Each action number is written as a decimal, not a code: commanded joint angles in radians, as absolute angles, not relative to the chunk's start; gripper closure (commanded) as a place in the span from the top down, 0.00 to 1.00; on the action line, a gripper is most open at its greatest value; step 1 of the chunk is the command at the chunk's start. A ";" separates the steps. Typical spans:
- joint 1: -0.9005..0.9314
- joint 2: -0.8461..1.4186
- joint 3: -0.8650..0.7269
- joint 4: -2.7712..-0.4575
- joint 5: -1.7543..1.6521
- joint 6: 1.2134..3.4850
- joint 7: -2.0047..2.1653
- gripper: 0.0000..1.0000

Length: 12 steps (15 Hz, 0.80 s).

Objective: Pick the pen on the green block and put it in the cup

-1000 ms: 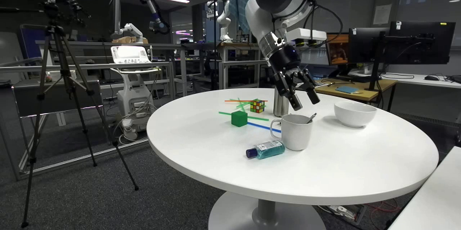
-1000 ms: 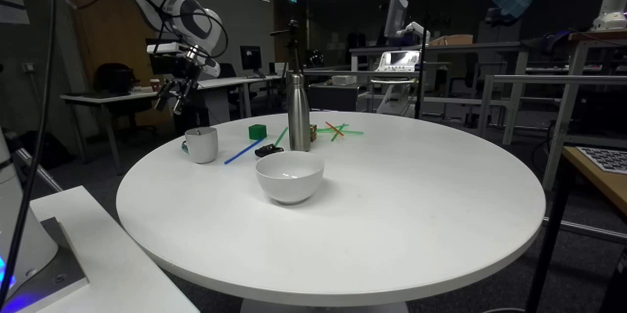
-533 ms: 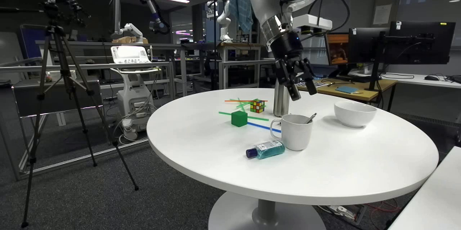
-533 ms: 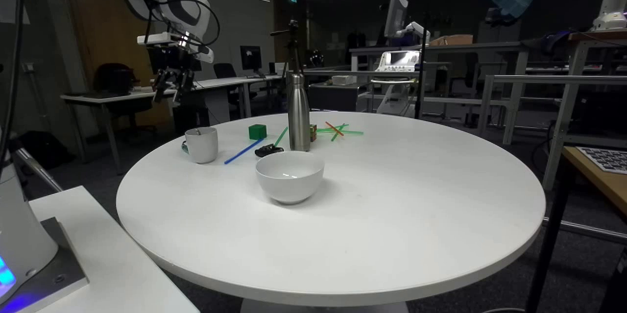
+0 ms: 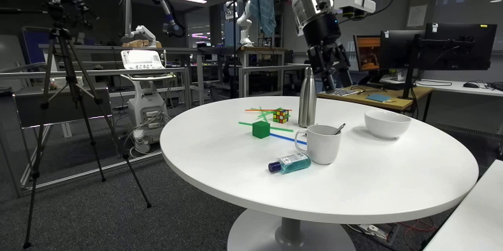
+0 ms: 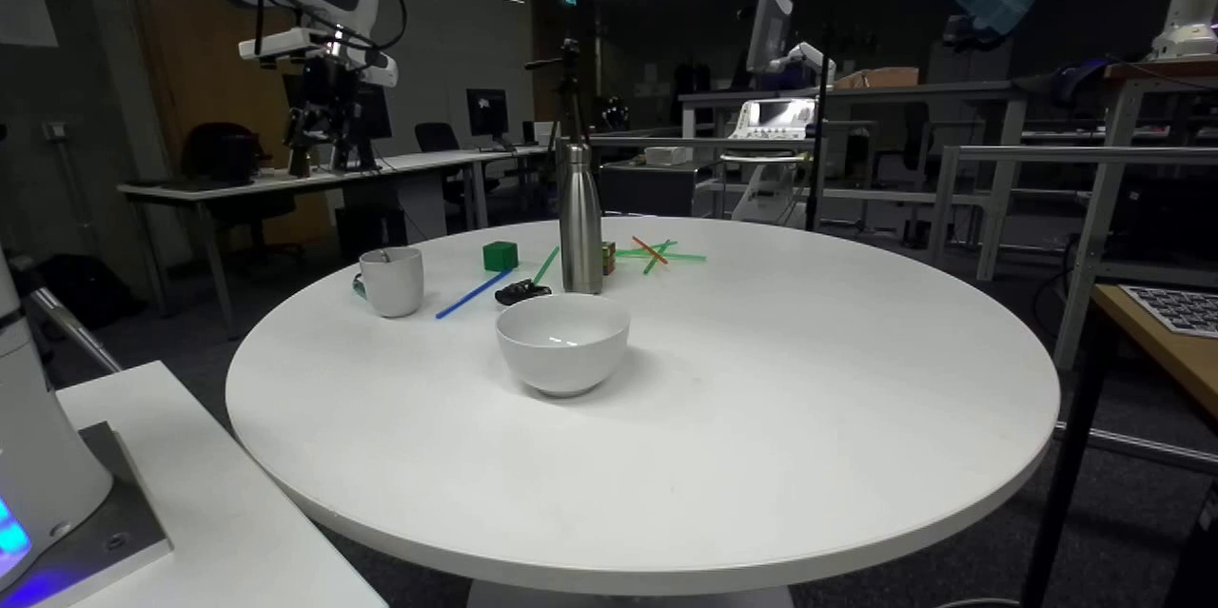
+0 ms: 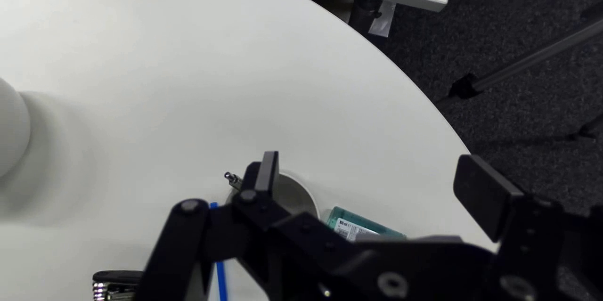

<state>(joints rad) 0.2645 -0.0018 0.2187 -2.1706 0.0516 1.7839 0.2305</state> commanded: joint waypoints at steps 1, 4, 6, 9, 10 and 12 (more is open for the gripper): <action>0.264 -0.086 0.240 -2.224 0.017 1.819 0.263 1.00; 0.262 -0.114 0.249 -2.233 0.016 1.826 0.261 1.00; 0.257 -0.076 0.247 -2.194 0.042 1.789 0.232 1.00; 0.257 -0.092 0.250 -2.204 0.042 1.798 0.232 1.00; 0.256 -0.093 0.250 -2.205 0.042 1.801 0.232 1.00; 0.256 -0.093 0.250 -2.205 0.042 1.800 0.232 1.00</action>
